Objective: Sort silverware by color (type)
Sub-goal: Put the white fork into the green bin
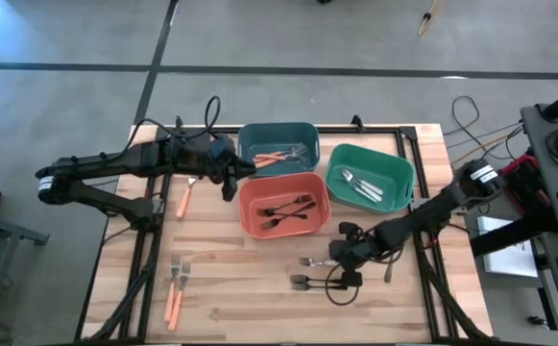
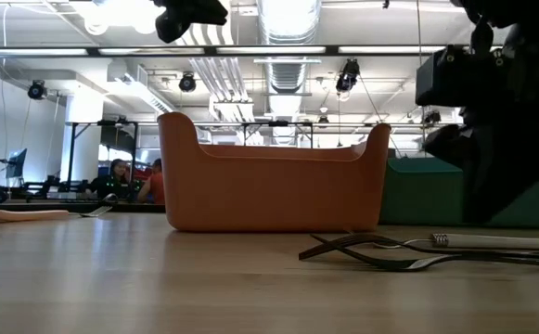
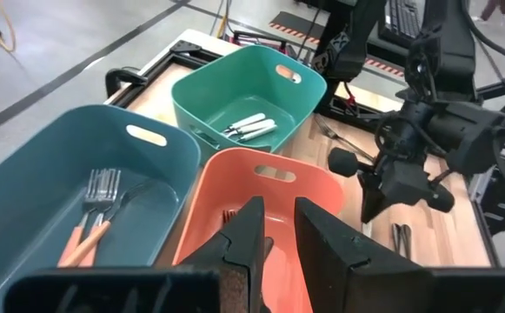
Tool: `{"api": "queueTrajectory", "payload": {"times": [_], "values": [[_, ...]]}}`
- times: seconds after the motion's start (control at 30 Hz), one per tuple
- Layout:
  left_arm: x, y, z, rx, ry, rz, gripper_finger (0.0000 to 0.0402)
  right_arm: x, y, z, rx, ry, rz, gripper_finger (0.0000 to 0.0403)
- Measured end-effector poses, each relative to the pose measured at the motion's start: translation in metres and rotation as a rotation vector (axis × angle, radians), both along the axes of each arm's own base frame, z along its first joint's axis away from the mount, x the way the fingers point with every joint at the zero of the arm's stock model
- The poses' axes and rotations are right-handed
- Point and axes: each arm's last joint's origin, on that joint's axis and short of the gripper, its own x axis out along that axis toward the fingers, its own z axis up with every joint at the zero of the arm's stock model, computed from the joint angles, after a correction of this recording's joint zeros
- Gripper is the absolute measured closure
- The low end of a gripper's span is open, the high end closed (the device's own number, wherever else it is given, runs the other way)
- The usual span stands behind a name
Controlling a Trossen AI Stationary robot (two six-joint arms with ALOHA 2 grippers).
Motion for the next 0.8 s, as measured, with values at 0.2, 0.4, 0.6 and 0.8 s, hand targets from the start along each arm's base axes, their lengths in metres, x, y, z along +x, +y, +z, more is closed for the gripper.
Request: {"api": "queueTrajectory", "payload": {"times": [0.2, 0.4, 0.6, 0.8], "values": [[0.0, 0.0, 0.0, 0.005, 0.002, 0.002, 0.0352, 0.006, 0.003, 0.0, 0.022, -0.052, 0.008, 0.0394], [0.0, 0.0, 0.0, 0.004, 0.0, 0.002, 0.0352, 0.007, 0.003, 0.001, 0.023, -0.06, 0.001, 0.0387], [0.0, 0.0, 0.0, -0.006, -0.003, 0.007, 0.0352, 0.011, 0.004, 0.004, 0.016, -0.11, -0.005, 0.0339], [0.0, 0.0, 0.0, -0.015, -0.005, 0.011, 0.0352, 0.014, 0.006, 0.005, 0.022, -0.14, -0.007, 0.0255]]}}
